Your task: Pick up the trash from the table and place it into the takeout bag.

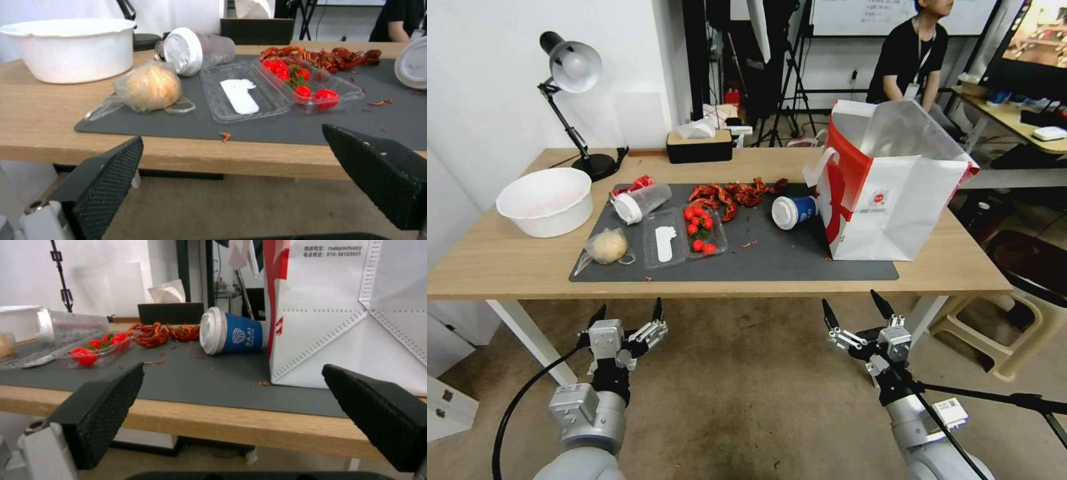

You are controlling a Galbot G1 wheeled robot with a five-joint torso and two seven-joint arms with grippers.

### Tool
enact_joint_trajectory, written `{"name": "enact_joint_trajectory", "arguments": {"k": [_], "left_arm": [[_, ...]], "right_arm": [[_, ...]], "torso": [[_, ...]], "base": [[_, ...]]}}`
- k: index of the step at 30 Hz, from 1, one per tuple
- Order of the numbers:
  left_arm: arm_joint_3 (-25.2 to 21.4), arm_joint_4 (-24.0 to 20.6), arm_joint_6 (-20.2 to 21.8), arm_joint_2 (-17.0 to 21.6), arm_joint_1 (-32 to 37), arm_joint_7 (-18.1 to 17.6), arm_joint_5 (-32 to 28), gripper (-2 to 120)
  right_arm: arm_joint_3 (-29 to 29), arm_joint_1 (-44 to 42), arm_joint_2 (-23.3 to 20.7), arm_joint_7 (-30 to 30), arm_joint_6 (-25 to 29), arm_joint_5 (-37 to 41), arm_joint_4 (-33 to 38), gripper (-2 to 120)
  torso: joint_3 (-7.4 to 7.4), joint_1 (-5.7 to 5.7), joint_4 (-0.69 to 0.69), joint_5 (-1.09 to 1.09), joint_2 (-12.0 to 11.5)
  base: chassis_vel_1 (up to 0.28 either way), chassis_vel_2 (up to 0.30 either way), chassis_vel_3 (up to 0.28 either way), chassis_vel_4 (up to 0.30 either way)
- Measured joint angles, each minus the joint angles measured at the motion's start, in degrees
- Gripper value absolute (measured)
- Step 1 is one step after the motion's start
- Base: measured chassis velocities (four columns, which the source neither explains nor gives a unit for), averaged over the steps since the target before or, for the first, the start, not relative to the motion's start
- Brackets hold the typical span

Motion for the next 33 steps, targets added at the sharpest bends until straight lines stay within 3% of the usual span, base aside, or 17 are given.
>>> {"name": "enact_joint_trajectory", "arguments": {"k": [9,17,23,33], "left_arm": [[0.1,-0.3,-0.1,0.1,0.2,-0.5,0.1,100],[0.1,-0.5,-0.7,-0.3,0.6,-0.8,0.6,100],[-0.3,-0.9,-0.7,-0.6,0.7,-0.9,0.8,100],[-0.5,-0.9,-0.4,-1.2,0.7,-1.5,0.9,100]], "right_arm": [[0.1,0.4,-0.3,0.1,-0.3,-0.1,0.4,100],[-3.9,9.1,-3.0,1.9,-7.5,0.1,1.5,100],[-15.4,25.5,-2.8,5.2,-16.4,0.2,-3.4,100],[-24.8,38.2,-1.8,13.7,-27.1,-1.2,-8.1,100]], "torso": [[0.0,0.0,-0.01,0.0,0.0],[0.0,0.0,0.0,0.0,0.0],[0.01,0.01,0.0,0.0,0.0],[0.01,0.01,0.0,0.0,0.0]], "base": [[0.0,0.0,0.0,0.0],[0.0,0.0,0.0,0.0],[0.0,0.0,0.0,0.0],[0.0,0.0,0.0,0.0]]}}
